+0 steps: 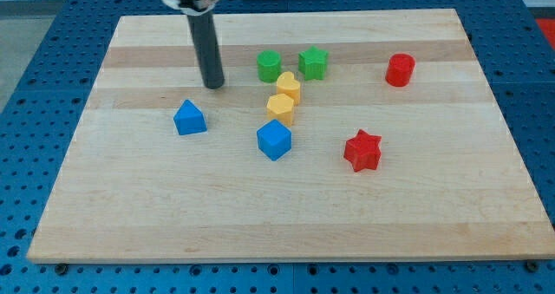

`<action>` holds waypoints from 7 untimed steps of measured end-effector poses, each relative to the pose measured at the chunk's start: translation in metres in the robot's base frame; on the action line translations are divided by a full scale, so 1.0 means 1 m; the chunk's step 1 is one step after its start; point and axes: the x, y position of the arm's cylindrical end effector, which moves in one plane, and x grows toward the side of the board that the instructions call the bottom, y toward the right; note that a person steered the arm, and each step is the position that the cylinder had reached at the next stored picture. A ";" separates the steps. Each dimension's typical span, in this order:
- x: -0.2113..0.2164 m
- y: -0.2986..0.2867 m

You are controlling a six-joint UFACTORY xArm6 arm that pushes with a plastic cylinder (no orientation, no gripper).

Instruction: Slide the green star along the green circle towards the center left

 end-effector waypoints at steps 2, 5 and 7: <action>0.023 -0.026; 0.089 -0.027; 0.131 -0.006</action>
